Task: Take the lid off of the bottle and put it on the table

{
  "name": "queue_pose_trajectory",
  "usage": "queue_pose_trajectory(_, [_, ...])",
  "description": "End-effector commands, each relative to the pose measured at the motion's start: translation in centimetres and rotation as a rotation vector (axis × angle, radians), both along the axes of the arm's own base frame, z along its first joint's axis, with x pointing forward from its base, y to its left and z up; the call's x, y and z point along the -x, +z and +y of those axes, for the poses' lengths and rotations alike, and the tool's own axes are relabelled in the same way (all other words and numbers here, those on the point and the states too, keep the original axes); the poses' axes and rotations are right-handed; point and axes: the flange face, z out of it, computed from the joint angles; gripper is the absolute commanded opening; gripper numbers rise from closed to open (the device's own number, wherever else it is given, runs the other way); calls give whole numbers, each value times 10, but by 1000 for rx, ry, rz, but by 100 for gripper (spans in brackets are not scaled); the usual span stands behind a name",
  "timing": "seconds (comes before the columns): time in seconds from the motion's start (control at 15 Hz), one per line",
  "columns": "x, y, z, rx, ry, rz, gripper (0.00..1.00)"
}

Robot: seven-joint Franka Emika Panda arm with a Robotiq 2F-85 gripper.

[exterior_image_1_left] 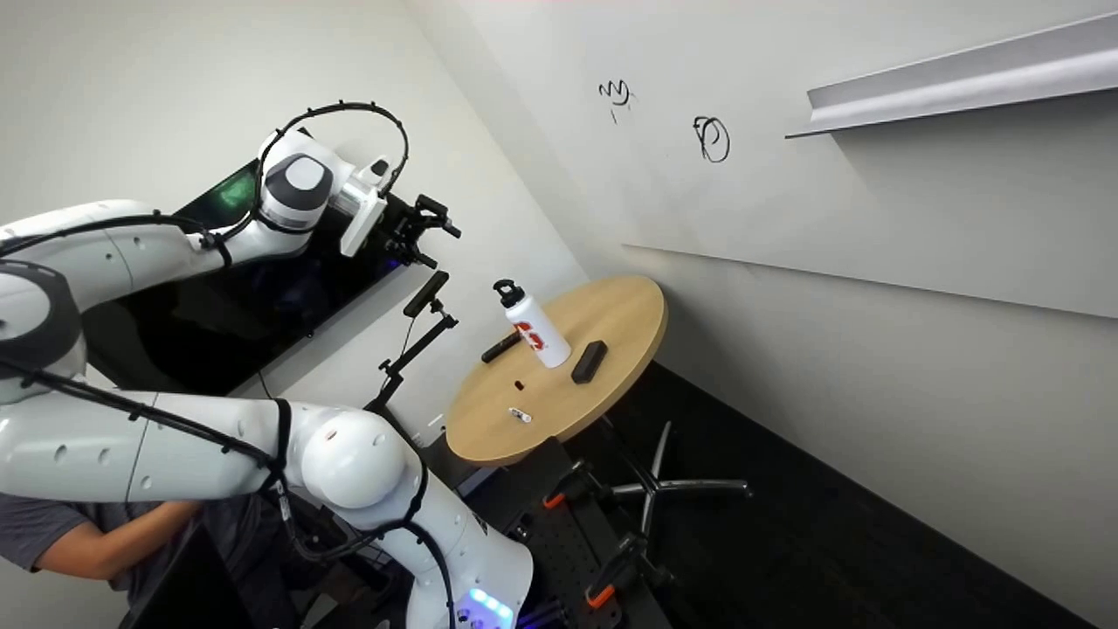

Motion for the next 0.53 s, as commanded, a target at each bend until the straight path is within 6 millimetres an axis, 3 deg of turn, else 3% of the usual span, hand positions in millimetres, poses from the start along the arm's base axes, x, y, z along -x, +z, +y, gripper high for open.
queue_pose_trajectory(0.0, [-28, -11, 51, 72, 184, 1, 100])
queue_pose_trajectory(0.2, [-39, -24, 80, 101, 339, 12, 100])
queue_pose_trajectory(0.27, [-38, -31, 82, 129, 380, 27, 100])
queue_pose_trajectory(0.33, [-32, -28, 68, 107, 297, 18, 100])
queue_pose_trajectory(0.47, [-36, -37, 78, 122, 345, 42, 100])
